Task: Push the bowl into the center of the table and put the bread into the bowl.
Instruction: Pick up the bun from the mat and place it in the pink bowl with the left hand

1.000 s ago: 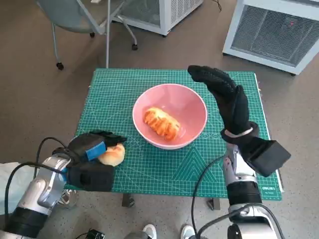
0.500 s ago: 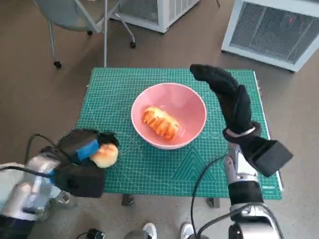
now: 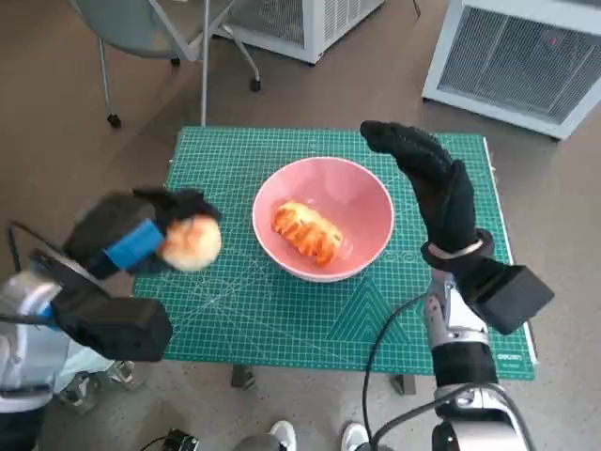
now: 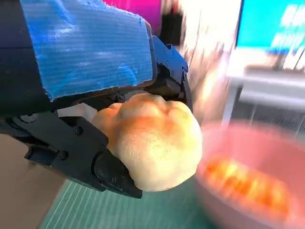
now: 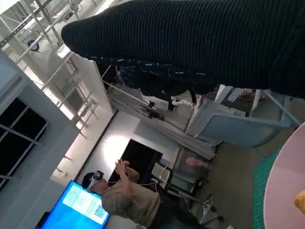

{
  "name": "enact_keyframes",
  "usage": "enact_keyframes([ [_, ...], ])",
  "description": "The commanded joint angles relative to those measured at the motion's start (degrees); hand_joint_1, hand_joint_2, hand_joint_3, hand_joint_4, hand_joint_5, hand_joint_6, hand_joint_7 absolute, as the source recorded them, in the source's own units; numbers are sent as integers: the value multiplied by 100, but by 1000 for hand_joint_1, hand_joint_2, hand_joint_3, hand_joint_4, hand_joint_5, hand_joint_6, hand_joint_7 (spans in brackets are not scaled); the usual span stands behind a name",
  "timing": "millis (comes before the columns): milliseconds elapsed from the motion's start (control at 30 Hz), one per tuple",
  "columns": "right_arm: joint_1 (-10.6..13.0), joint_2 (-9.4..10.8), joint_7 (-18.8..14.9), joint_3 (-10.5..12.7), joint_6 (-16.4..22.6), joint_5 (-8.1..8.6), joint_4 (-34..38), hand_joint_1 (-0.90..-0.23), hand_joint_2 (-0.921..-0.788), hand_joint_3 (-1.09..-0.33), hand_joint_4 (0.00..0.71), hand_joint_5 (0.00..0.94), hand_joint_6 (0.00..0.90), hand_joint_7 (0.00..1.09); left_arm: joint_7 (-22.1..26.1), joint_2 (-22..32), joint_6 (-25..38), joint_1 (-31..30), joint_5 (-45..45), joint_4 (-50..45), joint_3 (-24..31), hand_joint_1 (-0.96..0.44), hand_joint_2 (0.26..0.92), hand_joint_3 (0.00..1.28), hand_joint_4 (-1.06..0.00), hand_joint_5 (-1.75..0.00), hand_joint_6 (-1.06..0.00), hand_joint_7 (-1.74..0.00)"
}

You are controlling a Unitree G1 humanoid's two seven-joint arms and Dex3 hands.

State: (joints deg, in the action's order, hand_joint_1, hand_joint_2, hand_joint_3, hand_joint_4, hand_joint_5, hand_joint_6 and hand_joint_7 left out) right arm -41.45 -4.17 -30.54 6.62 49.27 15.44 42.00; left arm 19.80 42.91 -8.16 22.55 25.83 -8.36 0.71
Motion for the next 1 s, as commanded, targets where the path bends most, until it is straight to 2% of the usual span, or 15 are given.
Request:
enact_keyframes([
  [33, 170, -27, 66, 26, -17, -58, 24, -702, -921, -757, 161, 1, -1, 530, -244, -312, -132, 544, 41, -56, -160, 2, 913, 6, -802, -1086, -690, -1052],
  [267, 194, -31, 117, 20, -27, -73, -6, -699, -921, -757, 161, 0, -1, 529, -689, -853, -710, 1282, 250, 561, -664, 1, 918, 10, -788, -1103, -676, -1067],
  [500, 270, -30, 189, 8, -24, -100, -75, -693, -921, -759, 161, 0, -1, 527, -970, -1461, -1062, 1991, 598, 1582, -1300, 1, 920, 37, -754, -1108, -632, -1146],
  [700, 319, -53, 260, 2, -21, -145, -77, -692, -921, -760, 161, 0, -1, 527, -1058, -1814, -1188, 2459, 909, 2469, -1746, 1, 920, 48, -752, -1095, -608, -1186],
  [1000, 396, -93, 399, 2, -40, -256, -158, -705, -921, -763, 160, 0, -1, 526, -1166, -2295, -1247, 2853, 1153, 3813, -2226, 1, 921, 57, -748, -1126, -592, -1175],
])
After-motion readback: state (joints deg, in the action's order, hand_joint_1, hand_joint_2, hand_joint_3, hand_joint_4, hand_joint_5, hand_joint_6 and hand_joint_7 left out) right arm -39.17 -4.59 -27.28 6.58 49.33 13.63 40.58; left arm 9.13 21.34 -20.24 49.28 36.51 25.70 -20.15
